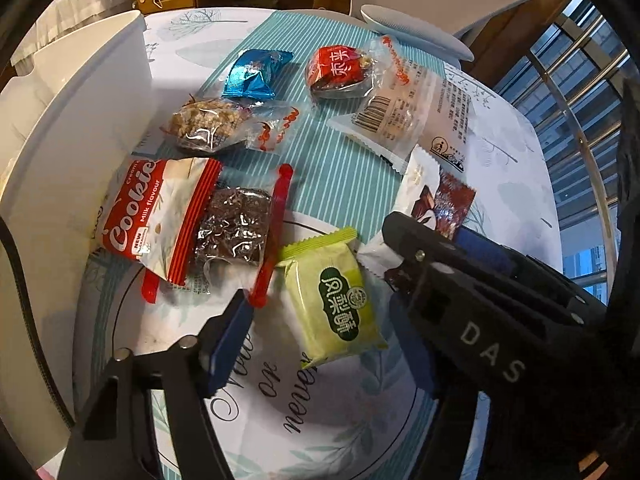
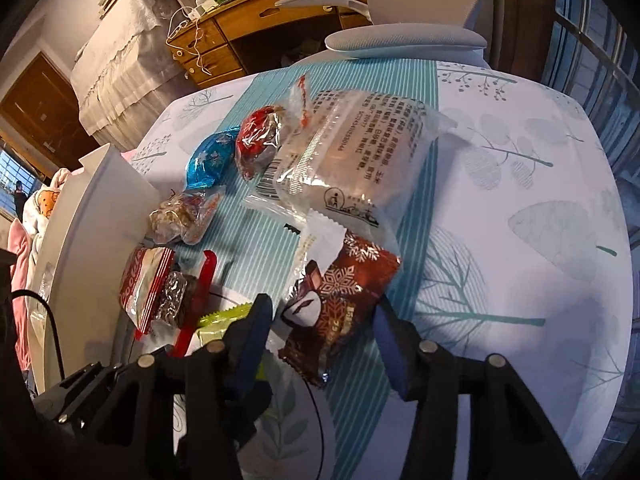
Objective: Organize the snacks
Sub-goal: 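Close left tool on the yellow-green packet while right tool closes on the brown wafer packet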
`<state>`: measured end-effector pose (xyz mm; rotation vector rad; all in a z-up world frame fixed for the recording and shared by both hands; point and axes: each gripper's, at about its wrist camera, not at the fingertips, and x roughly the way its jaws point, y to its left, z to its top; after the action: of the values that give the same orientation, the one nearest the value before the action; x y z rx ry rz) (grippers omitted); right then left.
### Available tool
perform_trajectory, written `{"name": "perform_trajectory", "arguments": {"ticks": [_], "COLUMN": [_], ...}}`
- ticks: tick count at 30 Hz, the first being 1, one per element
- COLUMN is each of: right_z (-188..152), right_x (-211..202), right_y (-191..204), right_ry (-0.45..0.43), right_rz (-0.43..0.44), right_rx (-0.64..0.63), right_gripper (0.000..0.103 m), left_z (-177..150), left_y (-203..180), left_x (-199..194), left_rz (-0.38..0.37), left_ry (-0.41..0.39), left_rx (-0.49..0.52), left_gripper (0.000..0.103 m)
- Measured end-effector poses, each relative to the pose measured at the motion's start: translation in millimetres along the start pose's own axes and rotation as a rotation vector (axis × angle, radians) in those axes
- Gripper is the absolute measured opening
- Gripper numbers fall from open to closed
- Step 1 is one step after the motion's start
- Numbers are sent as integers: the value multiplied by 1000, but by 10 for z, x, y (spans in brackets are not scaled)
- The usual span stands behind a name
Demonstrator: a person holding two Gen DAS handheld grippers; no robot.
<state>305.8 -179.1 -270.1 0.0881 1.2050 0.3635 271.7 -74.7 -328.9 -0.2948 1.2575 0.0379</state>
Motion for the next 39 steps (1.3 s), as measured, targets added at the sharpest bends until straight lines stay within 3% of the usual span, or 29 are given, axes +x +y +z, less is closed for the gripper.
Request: {"name": "perform_trajectory", "arguments": {"ticks": [4, 8, 26, 39], "right_z": [-7, -10, -116, -312], "right_x": [-7, -8, -253, -813], "right_y": [-27, -33, -119, -92], "right_ry": [-4, 0, -29, -85], "right_rz": [8, 12, -21, -21], "right_rx": [-3, 2, 24, 95], "right_gripper": [39, 36, 33, 33], "left_z": [4, -1, -106, -168], "left_y": [-8, 16, 99, 132], "left_x": [30, 25, -108, -850], "left_rz": [0, -18, -43, -111], "left_ry": [5, 4, 24, -51], "left_rx": [-4, -7, -3, 25], "left_gripper": [55, 37, 34, 34]}}
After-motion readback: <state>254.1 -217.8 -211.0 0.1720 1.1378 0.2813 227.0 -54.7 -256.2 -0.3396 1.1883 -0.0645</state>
